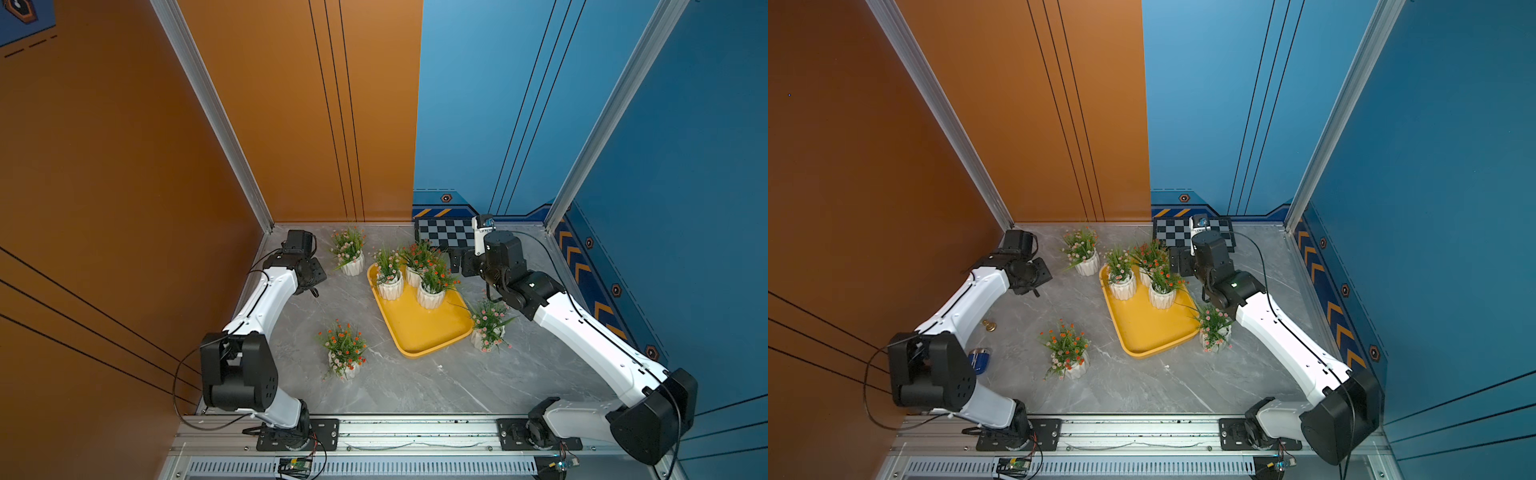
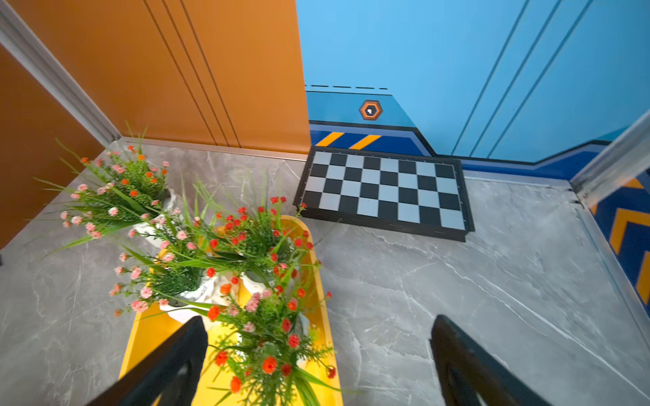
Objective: Put the potted gypsophila into the storage box
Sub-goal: Pick up the baby's breath potted plant from the center of the board.
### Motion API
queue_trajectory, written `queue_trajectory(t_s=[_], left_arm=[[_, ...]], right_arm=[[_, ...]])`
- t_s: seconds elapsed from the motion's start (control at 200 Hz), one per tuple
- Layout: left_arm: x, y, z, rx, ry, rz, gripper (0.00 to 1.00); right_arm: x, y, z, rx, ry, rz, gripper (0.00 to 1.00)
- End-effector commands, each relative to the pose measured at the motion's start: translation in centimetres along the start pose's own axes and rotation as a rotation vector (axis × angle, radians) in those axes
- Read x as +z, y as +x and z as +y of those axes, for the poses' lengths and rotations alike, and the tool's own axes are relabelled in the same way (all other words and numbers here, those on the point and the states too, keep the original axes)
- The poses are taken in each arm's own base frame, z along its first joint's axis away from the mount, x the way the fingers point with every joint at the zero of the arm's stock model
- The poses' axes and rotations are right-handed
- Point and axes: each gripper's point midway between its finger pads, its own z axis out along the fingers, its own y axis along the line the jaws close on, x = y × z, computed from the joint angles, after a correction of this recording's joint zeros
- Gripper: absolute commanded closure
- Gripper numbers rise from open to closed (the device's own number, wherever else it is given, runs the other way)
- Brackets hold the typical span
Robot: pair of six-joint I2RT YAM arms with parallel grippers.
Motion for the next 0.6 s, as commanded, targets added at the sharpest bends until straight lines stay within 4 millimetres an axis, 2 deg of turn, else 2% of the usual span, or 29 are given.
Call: queue_trajectory(t_s=[0.0,0.085,0.28,0.41,0.596], left_arm=[[2.5,-0.3,-1.0,0.002,0.046,0.06,0.46],[4.5,-0.8,-2.3,-0.009,0.084,0.082,0.48],[6.8,-3.0,-6.5,-0.009,0.188,0.094,0.48],[7.3,-4.1,-8.5,-0.003,0.222,0.086,0.48],[7.7,-4.3,-10.3,0.016,0.257,0.091,0.48]], right_arm=[[0.3,-1.9,1.3,-0.037,-0.02,-0.049,0.0],[1.1,-2.1,1.7,-0.035,-0.025,-0.046,0.0],[2.4,-2.1,1.6,-0.047,0.008,-0.027,0.0],[3.2,-1.9,1.3,-0.049,0.034,-0.017,0.0],[3.9,-2.2,1.4,-0.058,0.044,-0.011,0.0]])
